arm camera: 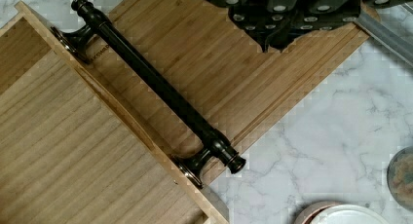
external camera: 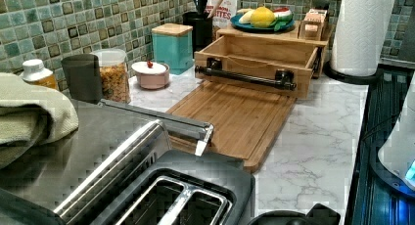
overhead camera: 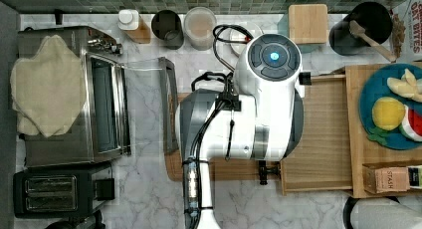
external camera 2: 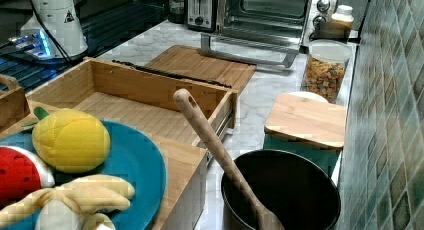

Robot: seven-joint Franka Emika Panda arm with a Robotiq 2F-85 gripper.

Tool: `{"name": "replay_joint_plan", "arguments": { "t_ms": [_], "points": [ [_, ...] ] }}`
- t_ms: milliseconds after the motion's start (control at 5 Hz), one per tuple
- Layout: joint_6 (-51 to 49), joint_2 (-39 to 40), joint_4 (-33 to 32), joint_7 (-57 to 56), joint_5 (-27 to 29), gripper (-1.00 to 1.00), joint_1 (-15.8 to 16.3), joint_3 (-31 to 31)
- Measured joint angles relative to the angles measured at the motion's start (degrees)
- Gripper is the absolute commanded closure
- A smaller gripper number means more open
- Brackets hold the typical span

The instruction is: Close the drawer.

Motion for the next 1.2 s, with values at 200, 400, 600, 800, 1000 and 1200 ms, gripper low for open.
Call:
{"name": "replay_joint_plan", "arguments": {
  "t_ms": [200,400,600,800,1000,1200],
  "points": [
    [0.0,0.13,-0.17,0.0,0.0,1.0,-0.08,0.0],
    [0.0,0.2,-0.56,0.0,0.04,1.0,-0.08,0.0],
    [3.2,0.04,-1.79,-2.55,0.47,1.0,-0.1,-0.01],
    [7.71,-0.28,-4.2,-6.68,1.31,1.0,-0.11,-0.02],
    [14.63,-1.08,-8.56,-12.05,4.19,1.0,-0.31,0.39],
    [19.61,-2.07,-13.48,-20.8,6.08,1.0,0.23,0.5]
  ]
}}
